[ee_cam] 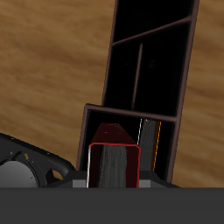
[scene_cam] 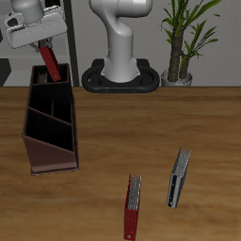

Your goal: Place the orange book into the right desk caddy's right compartment and place the left red book into the right desk caddy's right compartment

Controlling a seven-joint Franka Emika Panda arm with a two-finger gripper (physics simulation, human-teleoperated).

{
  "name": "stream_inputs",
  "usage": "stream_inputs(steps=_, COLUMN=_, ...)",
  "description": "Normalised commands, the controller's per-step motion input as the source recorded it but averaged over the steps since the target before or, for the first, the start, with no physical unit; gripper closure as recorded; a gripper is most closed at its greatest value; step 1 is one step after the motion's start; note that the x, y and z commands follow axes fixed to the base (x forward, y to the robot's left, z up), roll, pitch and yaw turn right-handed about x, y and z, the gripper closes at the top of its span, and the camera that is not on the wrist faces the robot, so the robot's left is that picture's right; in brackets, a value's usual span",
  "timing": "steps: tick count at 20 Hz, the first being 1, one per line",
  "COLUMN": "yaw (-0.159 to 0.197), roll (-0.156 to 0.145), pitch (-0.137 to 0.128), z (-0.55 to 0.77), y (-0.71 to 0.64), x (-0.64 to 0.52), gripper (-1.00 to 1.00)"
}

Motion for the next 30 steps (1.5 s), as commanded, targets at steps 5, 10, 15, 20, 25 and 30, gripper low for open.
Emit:
stream_inputs(steps=5, yaw=0.016, roll=-0.045, pitch=-0.017, z=0.09, y=-0.17, x=-0.11, gripper=1.00)
stream_inputs(steps=10, yaw=0.040, roll=-0.043, pitch=-0.009, z=-0.02, y=-0.07, x=0.02, gripper=1.00)
stream_inputs(steps=15, yaw=-0.028, roll=0.027, pitch=0.042, z=-0.18, y=0.08, x=0.13, gripper=1.00)
stream_inputs(steps=20, yaw=-0.019, roll=0.017, pitch=0.027, z=-0.13, y=0.12, x=0.07, gripper=1.00)
stream_inputs(steps=25, yaw=-0.045, roll=0.030, pitch=0.037, z=-0.13, y=0.09, x=-0.01, gripper=1.00)
stream_inputs(steps=30, yaw=-0.024, roll=-0.016, pitch=0.024, z=-0.13, y=-0.07, x=0.07, gripper=1.00)
